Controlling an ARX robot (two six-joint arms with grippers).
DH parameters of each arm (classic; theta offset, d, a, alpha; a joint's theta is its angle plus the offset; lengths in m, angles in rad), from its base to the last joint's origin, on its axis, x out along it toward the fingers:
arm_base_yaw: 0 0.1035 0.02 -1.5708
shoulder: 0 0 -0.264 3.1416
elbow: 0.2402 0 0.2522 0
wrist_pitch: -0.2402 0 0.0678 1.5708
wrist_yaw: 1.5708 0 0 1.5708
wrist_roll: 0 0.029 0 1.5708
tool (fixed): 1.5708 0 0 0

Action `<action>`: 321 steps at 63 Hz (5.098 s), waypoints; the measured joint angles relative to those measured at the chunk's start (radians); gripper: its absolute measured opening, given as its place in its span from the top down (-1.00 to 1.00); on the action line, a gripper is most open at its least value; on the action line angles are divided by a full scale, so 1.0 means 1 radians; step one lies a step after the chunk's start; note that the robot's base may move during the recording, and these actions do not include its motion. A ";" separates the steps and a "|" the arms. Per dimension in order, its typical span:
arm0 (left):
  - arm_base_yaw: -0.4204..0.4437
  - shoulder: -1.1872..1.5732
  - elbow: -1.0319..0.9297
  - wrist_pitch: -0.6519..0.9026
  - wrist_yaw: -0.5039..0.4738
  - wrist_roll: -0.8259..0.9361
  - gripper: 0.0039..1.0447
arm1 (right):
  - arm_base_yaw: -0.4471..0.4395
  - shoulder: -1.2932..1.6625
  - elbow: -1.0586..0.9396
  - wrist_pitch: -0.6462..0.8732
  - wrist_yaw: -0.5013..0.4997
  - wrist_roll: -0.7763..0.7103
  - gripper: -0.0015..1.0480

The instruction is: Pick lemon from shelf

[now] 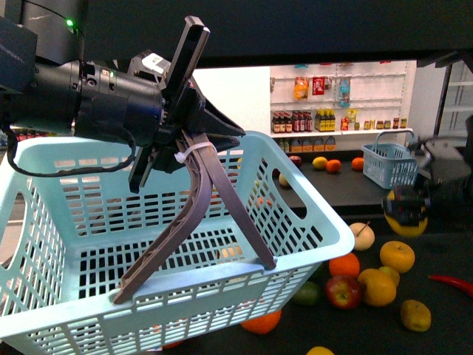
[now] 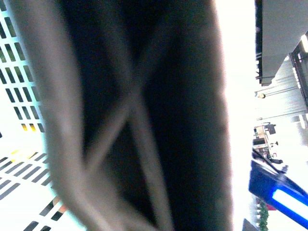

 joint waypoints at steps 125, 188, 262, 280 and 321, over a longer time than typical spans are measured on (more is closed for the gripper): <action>-0.001 0.004 0.000 0.000 0.000 0.000 0.79 | 0.016 -0.209 -0.101 0.065 -0.074 0.225 -0.86; -0.001 0.004 0.000 0.000 0.000 0.000 0.79 | 0.235 0.478 0.147 -0.151 0.171 0.462 -0.86; -0.001 0.004 0.000 0.000 -0.001 0.000 0.79 | 0.292 0.747 0.586 -0.396 0.244 0.464 -0.63; -0.001 0.004 0.000 0.000 -0.001 0.000 0.79 | 0.285 0.752 0.587 -0.404 0.235 0.460 -0.21; -0.001 0.004 0.000 0.000 -0.001 0.000 0.79 | 0.080 0.408 0.186 -0.203 0.248 0.305 -0.20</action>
